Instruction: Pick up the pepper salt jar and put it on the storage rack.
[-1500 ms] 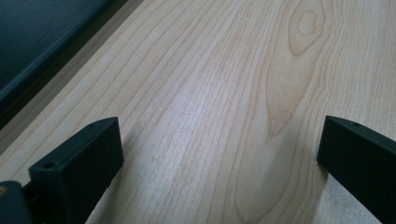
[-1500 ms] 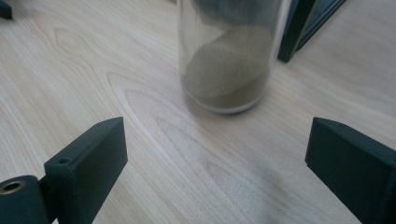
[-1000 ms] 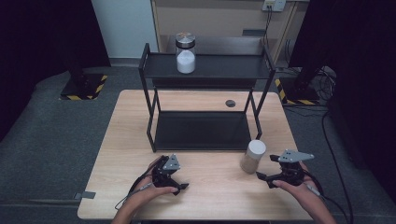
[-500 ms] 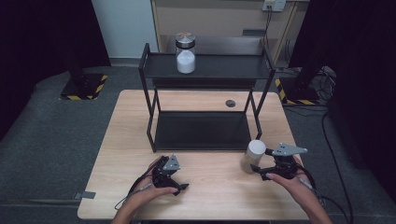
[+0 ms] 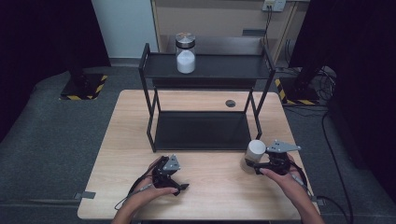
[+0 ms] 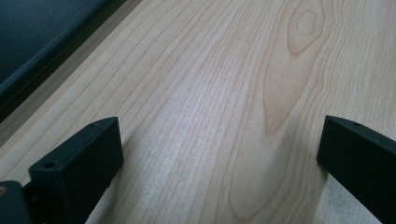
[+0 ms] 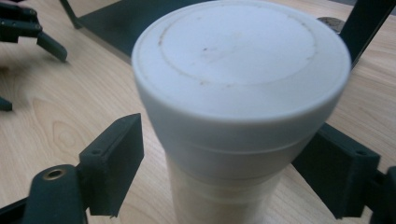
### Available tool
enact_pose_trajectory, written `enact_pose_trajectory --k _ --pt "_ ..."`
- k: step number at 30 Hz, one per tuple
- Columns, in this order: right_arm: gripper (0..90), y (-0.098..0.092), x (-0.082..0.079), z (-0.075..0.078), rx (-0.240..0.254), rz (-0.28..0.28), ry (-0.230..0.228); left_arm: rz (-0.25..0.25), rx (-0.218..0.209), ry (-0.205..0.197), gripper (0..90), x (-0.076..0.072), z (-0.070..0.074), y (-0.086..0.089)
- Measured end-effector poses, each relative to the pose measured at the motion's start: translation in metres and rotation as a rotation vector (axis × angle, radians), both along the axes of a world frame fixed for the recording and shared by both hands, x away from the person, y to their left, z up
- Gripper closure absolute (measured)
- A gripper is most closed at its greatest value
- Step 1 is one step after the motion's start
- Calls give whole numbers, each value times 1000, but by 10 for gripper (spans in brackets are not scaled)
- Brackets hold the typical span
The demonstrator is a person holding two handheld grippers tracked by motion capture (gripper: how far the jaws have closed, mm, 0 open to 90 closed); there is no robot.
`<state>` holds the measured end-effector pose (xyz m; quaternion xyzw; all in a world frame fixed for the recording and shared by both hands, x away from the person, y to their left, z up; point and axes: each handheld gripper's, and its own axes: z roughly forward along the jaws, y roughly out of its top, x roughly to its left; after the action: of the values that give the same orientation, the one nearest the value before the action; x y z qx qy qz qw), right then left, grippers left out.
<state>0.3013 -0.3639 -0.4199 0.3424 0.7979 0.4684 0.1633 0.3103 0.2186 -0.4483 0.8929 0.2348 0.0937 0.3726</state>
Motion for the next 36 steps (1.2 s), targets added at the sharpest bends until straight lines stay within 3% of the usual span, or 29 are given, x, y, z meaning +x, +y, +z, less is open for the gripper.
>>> enact_pose_trajectory --k 15,26,32,36 --pt "334 -1 -6 -17 73 -43 -35 -1 1 0 0 -1 0 -1" --pt "363 2 -16 -22 47 -42 -111 -1 1 0 0 -1 0 -1" --pt "365 2 -20 -25 67 -45 -122 -1 1 0 0 -1 0 -1" --pt "365 2 -24 -18 82 -44 -139 -1 1 0 0 -1 0 -1"
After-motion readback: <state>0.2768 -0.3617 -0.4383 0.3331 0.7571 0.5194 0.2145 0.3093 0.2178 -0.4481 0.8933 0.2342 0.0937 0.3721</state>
